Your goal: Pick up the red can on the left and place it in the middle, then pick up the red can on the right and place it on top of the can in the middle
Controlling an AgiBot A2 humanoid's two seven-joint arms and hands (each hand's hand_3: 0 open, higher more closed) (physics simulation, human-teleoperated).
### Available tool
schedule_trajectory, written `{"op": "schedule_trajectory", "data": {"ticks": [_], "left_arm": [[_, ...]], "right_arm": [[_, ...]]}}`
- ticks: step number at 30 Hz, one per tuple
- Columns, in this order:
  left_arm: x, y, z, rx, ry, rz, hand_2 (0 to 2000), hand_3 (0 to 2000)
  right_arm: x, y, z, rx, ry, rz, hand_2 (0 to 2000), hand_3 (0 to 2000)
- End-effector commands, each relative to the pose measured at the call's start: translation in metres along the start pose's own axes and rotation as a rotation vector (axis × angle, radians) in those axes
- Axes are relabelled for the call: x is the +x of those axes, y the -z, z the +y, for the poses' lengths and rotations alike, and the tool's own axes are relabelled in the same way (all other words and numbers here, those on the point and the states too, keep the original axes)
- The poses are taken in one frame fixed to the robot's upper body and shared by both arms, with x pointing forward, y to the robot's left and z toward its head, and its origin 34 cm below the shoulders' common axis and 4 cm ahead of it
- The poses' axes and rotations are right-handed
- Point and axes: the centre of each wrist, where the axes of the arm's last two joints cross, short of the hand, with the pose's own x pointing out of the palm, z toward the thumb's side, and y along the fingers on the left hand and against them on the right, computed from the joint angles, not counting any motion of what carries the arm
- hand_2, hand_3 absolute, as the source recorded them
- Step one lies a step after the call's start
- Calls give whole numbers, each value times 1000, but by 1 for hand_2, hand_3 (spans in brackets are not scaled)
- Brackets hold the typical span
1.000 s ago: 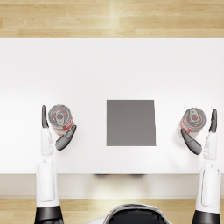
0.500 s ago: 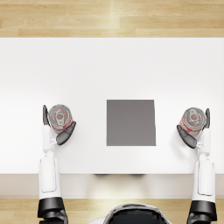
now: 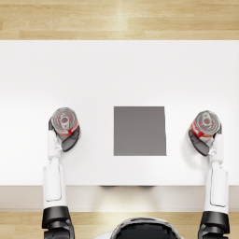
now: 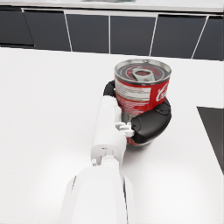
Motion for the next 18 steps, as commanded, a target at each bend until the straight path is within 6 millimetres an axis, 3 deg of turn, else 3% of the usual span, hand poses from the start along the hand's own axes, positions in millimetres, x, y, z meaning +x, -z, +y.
{"op": "schedule_trajectory", "data": {"ticks": [1,4,7,11,18], "left_arm": [[19,-41,-13,173,76,21,2000,1520],[47,-70,-26,294,179,38,2000,1520],[78,-81,-31,335,284,46,2000,1520],[118,-79,-32,326,411,50,2000,1520],[168,-65,-22,245,544,71,2000,1520]], "right_arm": [[6,-37,3,-142,-23,5,2000,1520],[23,-67,5,-254,-77,15,2000,1520],[36,-90,8,-339,-114,17,2000,1520],[49,-111,11,-420,-163,14,2000,1520],[61,-125,12,-468,-202,3,2000,1520]]}}
